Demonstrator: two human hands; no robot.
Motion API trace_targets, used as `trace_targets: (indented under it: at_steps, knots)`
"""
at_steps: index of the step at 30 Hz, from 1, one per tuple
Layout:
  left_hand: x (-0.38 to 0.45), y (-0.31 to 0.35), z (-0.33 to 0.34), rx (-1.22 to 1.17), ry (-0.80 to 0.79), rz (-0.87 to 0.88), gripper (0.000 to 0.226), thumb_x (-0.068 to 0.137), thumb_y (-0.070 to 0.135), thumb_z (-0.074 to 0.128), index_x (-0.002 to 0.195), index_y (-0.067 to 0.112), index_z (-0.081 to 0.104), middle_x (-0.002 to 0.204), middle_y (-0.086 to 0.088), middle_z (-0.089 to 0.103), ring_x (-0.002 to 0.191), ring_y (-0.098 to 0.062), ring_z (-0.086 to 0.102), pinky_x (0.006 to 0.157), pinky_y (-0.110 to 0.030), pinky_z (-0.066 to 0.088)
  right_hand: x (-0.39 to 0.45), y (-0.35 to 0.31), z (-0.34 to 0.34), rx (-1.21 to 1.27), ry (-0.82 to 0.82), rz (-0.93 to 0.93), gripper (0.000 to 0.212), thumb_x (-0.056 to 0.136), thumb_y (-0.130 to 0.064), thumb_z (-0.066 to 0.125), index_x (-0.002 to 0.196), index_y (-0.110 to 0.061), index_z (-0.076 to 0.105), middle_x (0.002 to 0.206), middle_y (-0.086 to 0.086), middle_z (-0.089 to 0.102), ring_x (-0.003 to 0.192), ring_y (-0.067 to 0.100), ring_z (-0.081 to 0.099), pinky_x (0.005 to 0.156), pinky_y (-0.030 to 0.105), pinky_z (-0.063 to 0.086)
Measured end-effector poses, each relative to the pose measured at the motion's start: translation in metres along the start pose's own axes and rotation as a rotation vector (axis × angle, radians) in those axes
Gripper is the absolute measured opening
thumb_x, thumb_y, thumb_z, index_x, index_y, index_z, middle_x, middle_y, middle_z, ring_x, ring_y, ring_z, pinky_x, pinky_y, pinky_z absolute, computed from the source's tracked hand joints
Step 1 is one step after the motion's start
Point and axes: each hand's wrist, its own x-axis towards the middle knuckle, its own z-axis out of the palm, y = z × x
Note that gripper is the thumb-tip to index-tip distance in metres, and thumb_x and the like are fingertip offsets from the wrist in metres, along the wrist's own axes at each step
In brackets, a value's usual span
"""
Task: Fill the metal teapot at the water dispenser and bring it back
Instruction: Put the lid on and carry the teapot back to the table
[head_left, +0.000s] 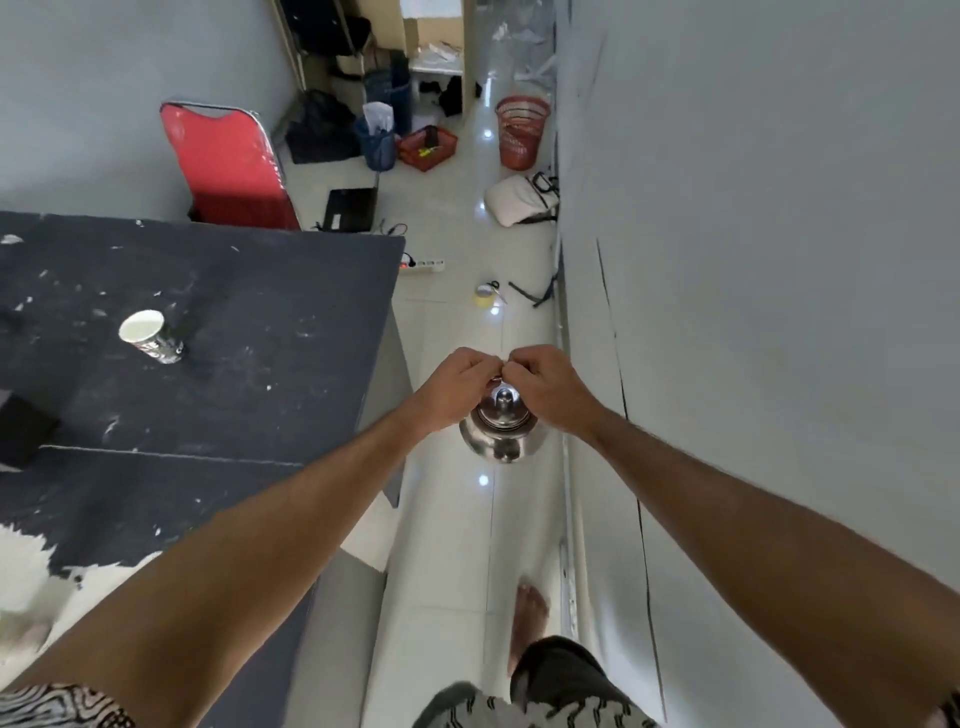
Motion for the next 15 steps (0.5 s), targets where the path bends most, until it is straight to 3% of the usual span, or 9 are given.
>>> trace_targets:
  at_steps: [2, 4, 8, 10, 15]
  knots:
    - [0.034, 0.005, -0.016, -0.023, 0.052, -0.013, 0.068, 0.099, -0.003, 0.041, 0.039, 0.027, 0.05, 0.04, 0.015, 0.042, 0.04, -0.001, 0.038, 0.046, -0.013, 0.032, 0.047, 0.002, -0.007, -0.019, -0.052, -0.034, 0.033, 0.083, -0.021, 0.052, 0.051, -0.021, 0.042, 0.047, -0.013, 0.037, 0.047, 0.004, 0.034, 0.05, 0.019, 0.03]
    - [0.055, 0.011, -0.031, -0.026, 0.105, -0.019, 0.067, 0.098, -0.002, 0.042, 0.038, 0.027, 0.051, 0.04, 0.014, 0.043, 0.039, -0.001, 0.039, 0.047, -0.014, 0.032, 0.084, 0.0, -0.011, -0.014, -0.091, -0.058, 0.035, 0.081, -0.021, 0.052, 0.05, -0.027, 0.037, 0.044, -0.013, 0.033, 0.047, 0.005, 0.032, 0.049, 0.016, 0.027]
    - [0.099, 0.018, -0.081, -0.053, 0.26, -0.042, 0.034, 0.087, 0.018, 0.044, 0.053, 0.015, 0.04, 0.052, 0.001, 0.034, 0.049, -0.01, 0.028, 0.057, -0.034, 0.024, 0.176, -0.007, -0.001, 0.005, -0.22, -0.068, 0.031, 0.077, -0.03, 0.05, 0.048, -0.028, 0.04, 0.046, -0.013, 0.036, 0.05, 0.003, 0.034, 0.052, 0.021, 0.03]
    - [0.116, 0.016, -0.107, -0.047, 0.303, -0.041, 0.029, 0.086, 0.02, 0.042, 0.059, 0.009, 0.042, 0.057, -0.005, 0.031, 0.055, -0.017, 0.026, 0.061, -0.038, 0.023, 0.215, -0.011, 0.012, 0.01, -0.281, -0.085, 0.031, 0.078, -0.03, 0.05, 0.048, -0.029, 0.042, 0.047, -0.014, 0.038, 0.051, 0.005, 0.036, 0.054, 0.027, 0.032]
    - [0.155, -0.013, -0.185, -0.09, 0.406, -0.082, 0.041, 0.098, 0.01, 0.043, 0.058, 0.01, 0.039, 0.057, -0.003, 0.029, 0.053, -0.014, 0.023, 0.055, -0.032, 0.023, 0.308, -0.026, 0.061, -0.016, -0.385, -0.175, 0.031, 0.077, -0.038, 0.048, 0.048, -0.029, 0.038, 0.046, -0.013, 0.036, 0.049, 0.003, 0.033, 0.049, 0.019, 0.026]
